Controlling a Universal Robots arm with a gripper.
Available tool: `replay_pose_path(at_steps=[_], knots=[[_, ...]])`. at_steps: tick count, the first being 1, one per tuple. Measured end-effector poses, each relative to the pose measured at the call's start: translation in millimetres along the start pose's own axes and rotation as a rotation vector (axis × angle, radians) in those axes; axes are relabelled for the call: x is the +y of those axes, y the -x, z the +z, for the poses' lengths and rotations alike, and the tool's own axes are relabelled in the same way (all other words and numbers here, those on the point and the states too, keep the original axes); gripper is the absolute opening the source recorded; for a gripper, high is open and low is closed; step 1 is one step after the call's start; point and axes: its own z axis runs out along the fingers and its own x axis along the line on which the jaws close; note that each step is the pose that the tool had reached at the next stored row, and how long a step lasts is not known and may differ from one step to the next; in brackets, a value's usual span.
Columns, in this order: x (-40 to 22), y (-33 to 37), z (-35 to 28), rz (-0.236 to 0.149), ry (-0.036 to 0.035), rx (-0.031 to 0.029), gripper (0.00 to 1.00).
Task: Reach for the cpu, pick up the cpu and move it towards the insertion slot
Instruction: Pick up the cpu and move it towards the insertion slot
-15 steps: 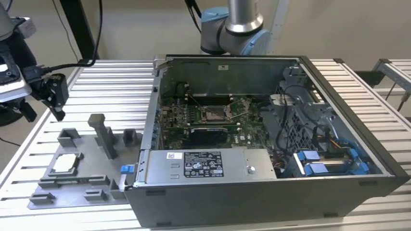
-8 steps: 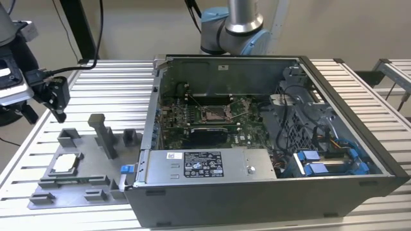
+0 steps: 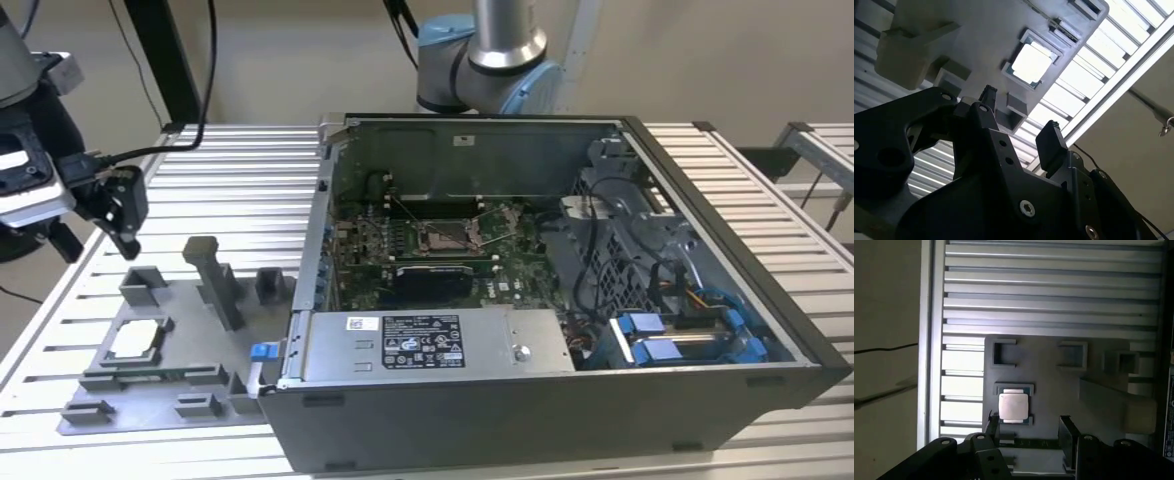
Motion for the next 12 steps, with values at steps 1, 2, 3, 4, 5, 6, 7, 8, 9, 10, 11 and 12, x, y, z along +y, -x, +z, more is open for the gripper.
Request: replay_pose_path(at_steps=[1, 2, 3, 4, 5, 6, 7, 8, 9, 10, 11, 12], knots=[[0.0, 0.0, 0.9, 0.000, 0.0000, 0.0000, 1.00], [-0.1, 0.0, 1.7, 0.000, 0.0001, -0.0001, 1.00], [-0.1, 0.0, 2.6, 0.000, 0.0000, 0.0000, 1.00], [-0.2, 0.0, 3.5, 0.000, 0.0000, 0.0000, 1.00], [-0.2, 0.0, 4.3, 0.000, 0.0000, 0.0000, 1.00], [-0.2, 0.0, 5.2, 0.000, 0.0000, 0.0000, 1.00], [-0.2, 0.0, 6.1, 0.000, 0.0000, 0.0000, 1.00], [-0.3, 0.0, 7.0, 0.000, 0.0000, 0.0000, 1.00], [-0.3, 0.0, 7.9, 0.000, -0.0001, 0.0001, 1.00], [-0.3, 0.0, 8.8, 0.000, 0.0001, -0.0001, 1.00], [-0.4, 0.0, 9.8, 0.000, 0.0000, 0.0000, 1.00], [-0.4, 0.0, 10.6, 0.000, 0.0001, -0.0001, 1.00]])
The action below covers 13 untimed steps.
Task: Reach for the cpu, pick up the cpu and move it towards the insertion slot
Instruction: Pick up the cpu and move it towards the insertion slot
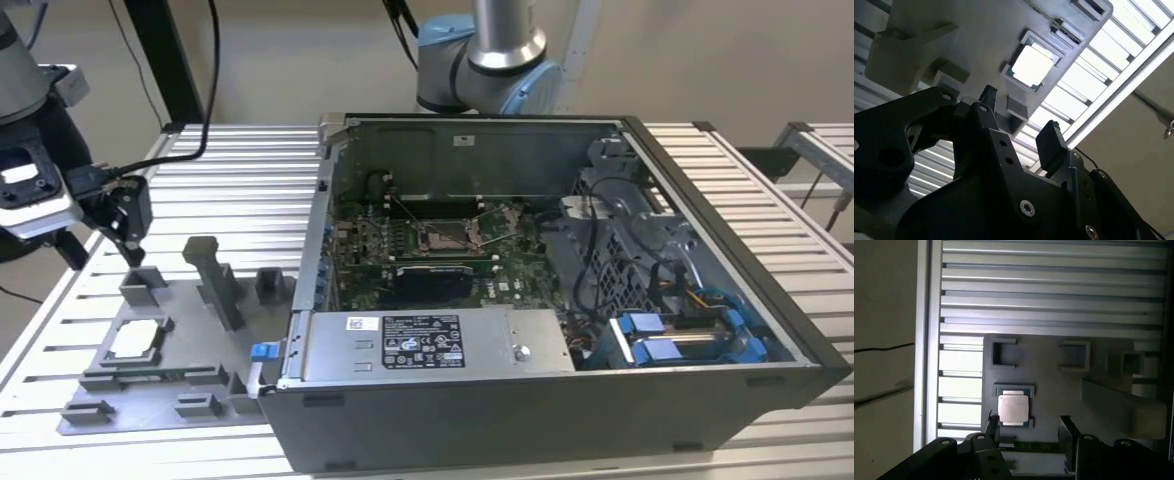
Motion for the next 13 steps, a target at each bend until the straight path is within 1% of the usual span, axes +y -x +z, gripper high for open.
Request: replay_pose_path(at_steps=[13], knots=[[-0.4, -0.1, 11.3, 0.000, 0.0000, 0.0001, 1.00]])
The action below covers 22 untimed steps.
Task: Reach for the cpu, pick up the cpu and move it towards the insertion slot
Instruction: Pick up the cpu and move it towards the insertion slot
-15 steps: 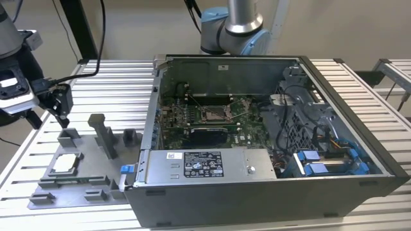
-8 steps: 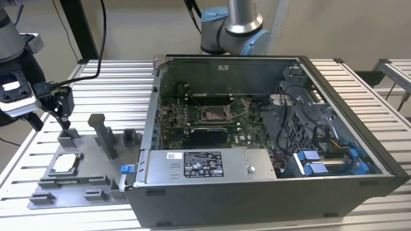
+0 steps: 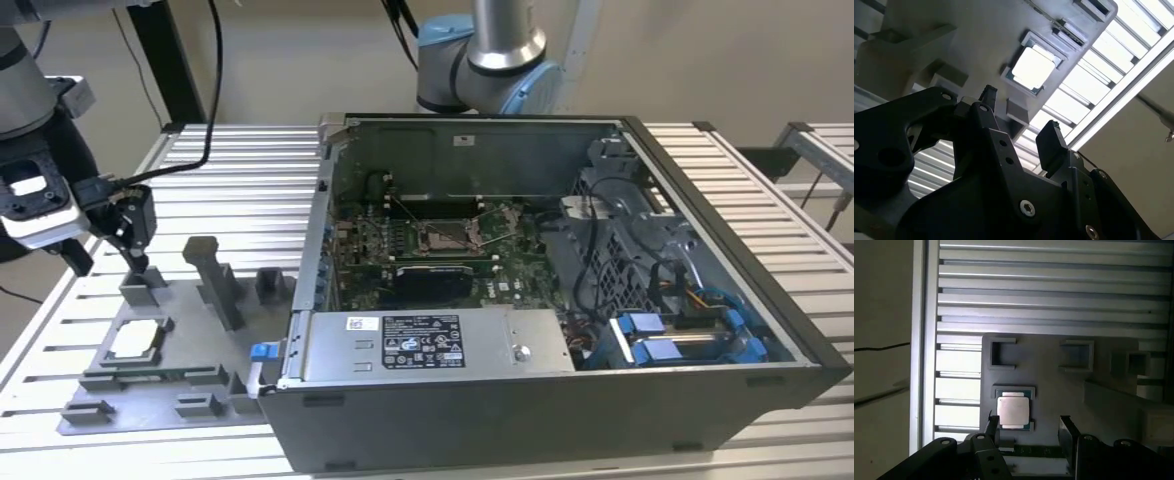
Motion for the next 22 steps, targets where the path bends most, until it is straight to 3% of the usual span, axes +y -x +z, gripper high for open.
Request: replay_pose_path(at_steps=[13, 15, 17, 22], knots=[[-0.2, -0.1, 6.3, 0.000, 0.0000, 0.0000, 1.00], [-0.4, -0.1, 9.7, 0.000, 0.0000, 0.0000, 1.00], [-1.0, -4.5, 16.0, 0.000, -0.0001, 0.0000, 1.00], [-9.9, -4.9, 22.3, 0.000, 0.0000, 0.0000, 1.00]])
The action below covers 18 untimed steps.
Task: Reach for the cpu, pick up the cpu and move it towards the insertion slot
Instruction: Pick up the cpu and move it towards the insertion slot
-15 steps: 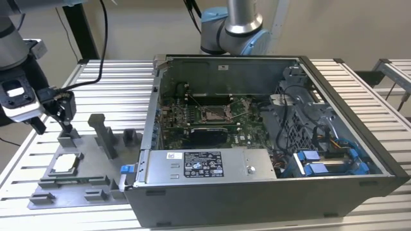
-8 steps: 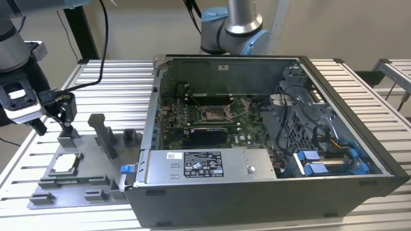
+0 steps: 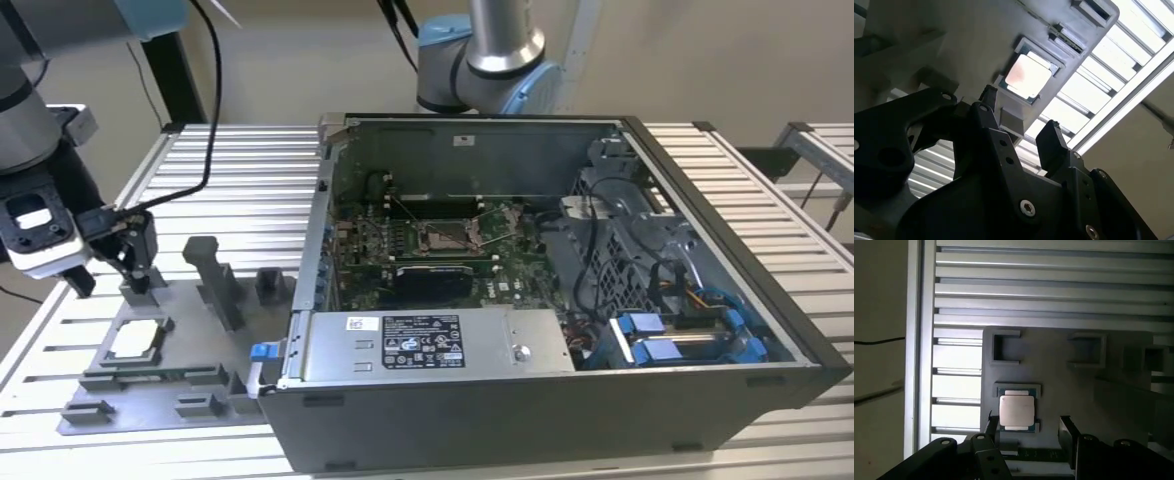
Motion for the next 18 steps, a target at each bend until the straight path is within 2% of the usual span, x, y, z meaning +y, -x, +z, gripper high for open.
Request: replay_pose_path(at_steps=[5, 18], knots=[[-4.5, -1.4, 8.8, 0.000, 0.0000, -0.0001, 1.00], [-5.5, -1.9, 30.3, 0.000, 0.0000, 0.0001, 1.00]])
